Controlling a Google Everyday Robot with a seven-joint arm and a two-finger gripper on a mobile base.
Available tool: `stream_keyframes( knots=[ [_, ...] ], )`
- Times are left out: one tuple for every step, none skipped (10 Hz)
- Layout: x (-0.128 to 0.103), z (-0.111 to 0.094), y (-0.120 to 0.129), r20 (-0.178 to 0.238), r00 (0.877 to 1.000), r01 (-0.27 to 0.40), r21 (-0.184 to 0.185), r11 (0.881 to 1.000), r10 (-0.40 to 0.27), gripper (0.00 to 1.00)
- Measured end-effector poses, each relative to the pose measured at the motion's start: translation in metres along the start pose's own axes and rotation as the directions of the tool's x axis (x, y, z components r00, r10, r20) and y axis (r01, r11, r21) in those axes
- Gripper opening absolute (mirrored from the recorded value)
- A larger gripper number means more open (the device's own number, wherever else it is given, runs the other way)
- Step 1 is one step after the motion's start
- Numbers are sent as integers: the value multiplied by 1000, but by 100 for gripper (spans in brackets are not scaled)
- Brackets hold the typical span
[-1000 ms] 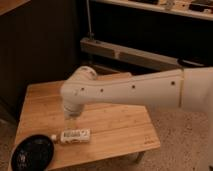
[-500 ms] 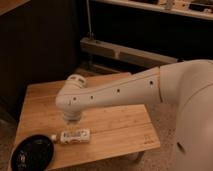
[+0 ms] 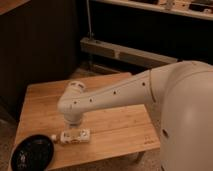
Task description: Place the bottle in the ceramic bowl
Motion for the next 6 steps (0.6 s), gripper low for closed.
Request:
stream_keyframes(
  knots=[
    [0, 6, 4, -4, 1000, 4, -14, 1000, -4, 65],
    [2, 10, 6, -5, 1000, -1, -24, 1000, 1, 65],
    [6, 17, 11, -3, 1000, -17, -40, 999, 17, 65],
    [11, 22, 14, -3, 999, -34, -48, 998, 34, 65],
    [15, 25, 18, -5, 999, -47, -53, 997, 47, 65],
    [25, 31, 23, -19, 997, -70, -60, 996, 69, 65]
  ],
)
